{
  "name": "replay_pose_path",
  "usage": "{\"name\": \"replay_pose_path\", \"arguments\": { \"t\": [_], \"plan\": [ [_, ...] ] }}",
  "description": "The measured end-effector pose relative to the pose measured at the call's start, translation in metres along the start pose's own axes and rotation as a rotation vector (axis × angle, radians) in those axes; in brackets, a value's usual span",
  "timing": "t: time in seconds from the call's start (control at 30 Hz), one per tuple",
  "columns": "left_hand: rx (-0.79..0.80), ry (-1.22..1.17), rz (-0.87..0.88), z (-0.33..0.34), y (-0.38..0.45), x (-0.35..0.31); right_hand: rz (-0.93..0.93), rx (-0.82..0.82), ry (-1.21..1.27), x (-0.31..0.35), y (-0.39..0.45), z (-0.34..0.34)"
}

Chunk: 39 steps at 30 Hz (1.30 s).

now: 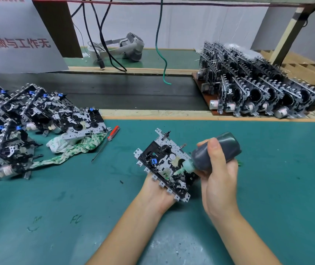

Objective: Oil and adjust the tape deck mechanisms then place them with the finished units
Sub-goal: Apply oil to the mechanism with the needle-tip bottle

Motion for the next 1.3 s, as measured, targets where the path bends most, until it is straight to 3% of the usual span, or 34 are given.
{"name": "replay_pose_path", "arguments": {
  "t": [0.3,0.53,0.87,0.97,1.07,1.13,1.2,1.3],
  "plan": [
    [-0.066,-0.007,-0.011,-0.003,-0.001,-0.001,0.018,-0.033,0.005,-0.002,0.001,-0.003],
    [0.011,-0.067,0.028,0.002,-0.001,-0.002,0.02,-0.025,0.003,-0.001,0.0,-0.003],
    [-0.013,0.02,0.063,0.002,-0.004,-0.005,0.04,0.0,0.22,0.005,0.006,-0.008],
    [-0.151,0.365,0.188,0.007,-0.007,-0.018,0.015,-0.034,0.35,0.014,0.015,-0.015],
    [-0.403,1.177,0.343,0.004,-0.005,-0.03,0.032,-0.08,0.359,0.019,0.023,-0.024],
    [-0.453,1.658,0.433,0.0,-0.004,-0.027,0.088,-0.089,0.328,0.014,0.025,-0.029],
    [-0.483,1.93,0.429,-0.005,-0.003,-0.019,0.129,-0.051,0.26,0.007,0.024,-0.029],
    [-0.56,2.102,0.354,-0.008,0.001,-0.01,0.158,0.022,0.124,-0.002,0.021,-0.025]
  ]
}}
Point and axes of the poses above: each hand's wrist, its own y-axis towards the middle knuckle, its own z-axis out of the palm, x = y × z, the point moved 1 cm from there along y, towards the middle knuckle, and after that the axes turned 11 degrees about x, right-handed, at the moved point
